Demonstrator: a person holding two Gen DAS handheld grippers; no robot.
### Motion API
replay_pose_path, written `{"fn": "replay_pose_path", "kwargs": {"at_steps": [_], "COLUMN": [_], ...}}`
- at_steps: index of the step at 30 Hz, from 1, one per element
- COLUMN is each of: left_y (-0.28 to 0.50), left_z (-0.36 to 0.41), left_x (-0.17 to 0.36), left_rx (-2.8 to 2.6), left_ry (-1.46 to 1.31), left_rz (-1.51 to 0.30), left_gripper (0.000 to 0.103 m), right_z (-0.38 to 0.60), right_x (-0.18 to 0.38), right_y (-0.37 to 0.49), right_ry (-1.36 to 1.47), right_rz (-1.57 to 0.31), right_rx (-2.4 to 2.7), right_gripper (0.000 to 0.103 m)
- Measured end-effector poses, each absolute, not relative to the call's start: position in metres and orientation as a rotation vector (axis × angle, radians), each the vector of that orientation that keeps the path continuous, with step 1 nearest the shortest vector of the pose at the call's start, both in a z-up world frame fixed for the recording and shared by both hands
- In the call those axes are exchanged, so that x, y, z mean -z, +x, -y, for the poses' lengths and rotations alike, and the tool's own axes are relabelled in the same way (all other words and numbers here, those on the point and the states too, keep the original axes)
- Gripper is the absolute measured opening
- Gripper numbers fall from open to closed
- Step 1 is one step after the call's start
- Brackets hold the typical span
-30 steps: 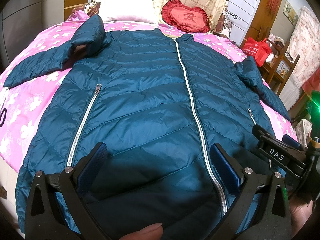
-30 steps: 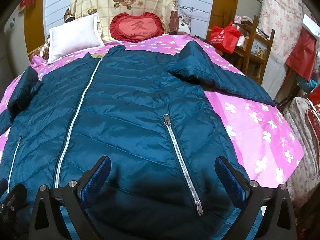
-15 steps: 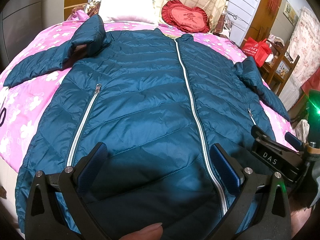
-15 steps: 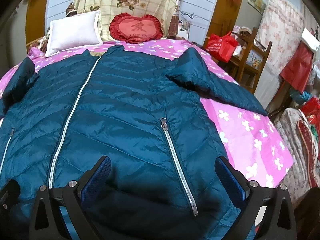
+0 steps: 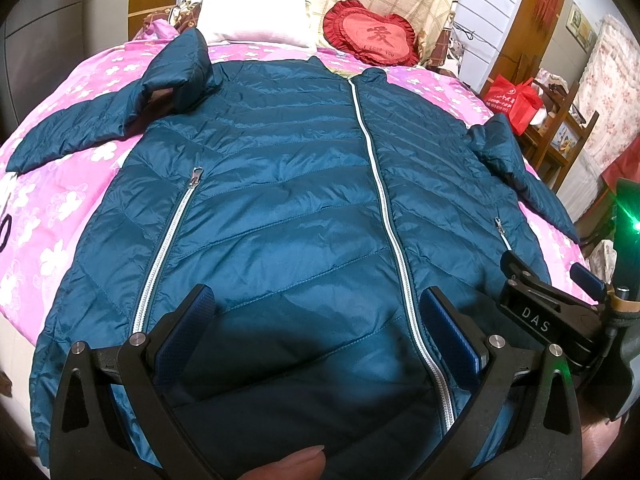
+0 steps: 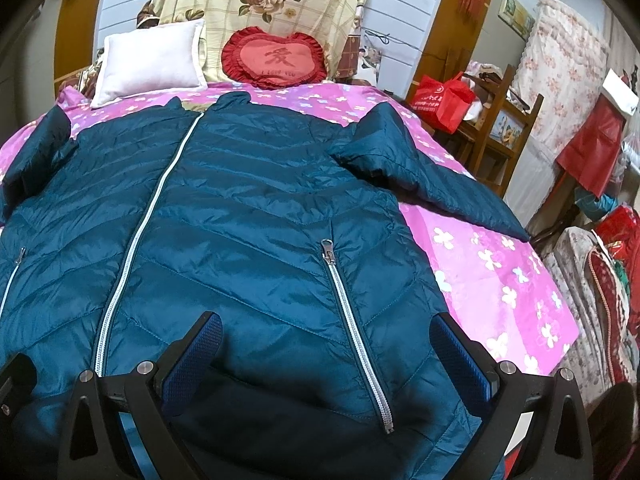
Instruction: Fold large clothes
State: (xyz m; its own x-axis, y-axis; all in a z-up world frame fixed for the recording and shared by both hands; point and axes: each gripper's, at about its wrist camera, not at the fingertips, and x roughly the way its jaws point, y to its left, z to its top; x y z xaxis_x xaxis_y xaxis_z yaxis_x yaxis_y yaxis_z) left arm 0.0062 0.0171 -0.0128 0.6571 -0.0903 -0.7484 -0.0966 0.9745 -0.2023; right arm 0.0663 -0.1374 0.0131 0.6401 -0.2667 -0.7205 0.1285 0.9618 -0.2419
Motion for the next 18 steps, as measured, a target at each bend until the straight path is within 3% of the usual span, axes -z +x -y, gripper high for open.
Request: {"fn": "replay_pose_path", "kwargs": {"at_steps": [18], "left_y": [0.0061], "left_z": [-0.0170], "left_x": [0.0139], "left_rx": [-0.005], "left_ry": [-0.236], "left_rz": [-0.854], "left_gripper": [0.103], "right_z": [0.1316], "right_x": [-0.0137], "right_y": [0.0650], "right_ry": [-0.215], "right_rz": [-0.835], "right_rx": [0.229], "right_gripper": [0.103]}}
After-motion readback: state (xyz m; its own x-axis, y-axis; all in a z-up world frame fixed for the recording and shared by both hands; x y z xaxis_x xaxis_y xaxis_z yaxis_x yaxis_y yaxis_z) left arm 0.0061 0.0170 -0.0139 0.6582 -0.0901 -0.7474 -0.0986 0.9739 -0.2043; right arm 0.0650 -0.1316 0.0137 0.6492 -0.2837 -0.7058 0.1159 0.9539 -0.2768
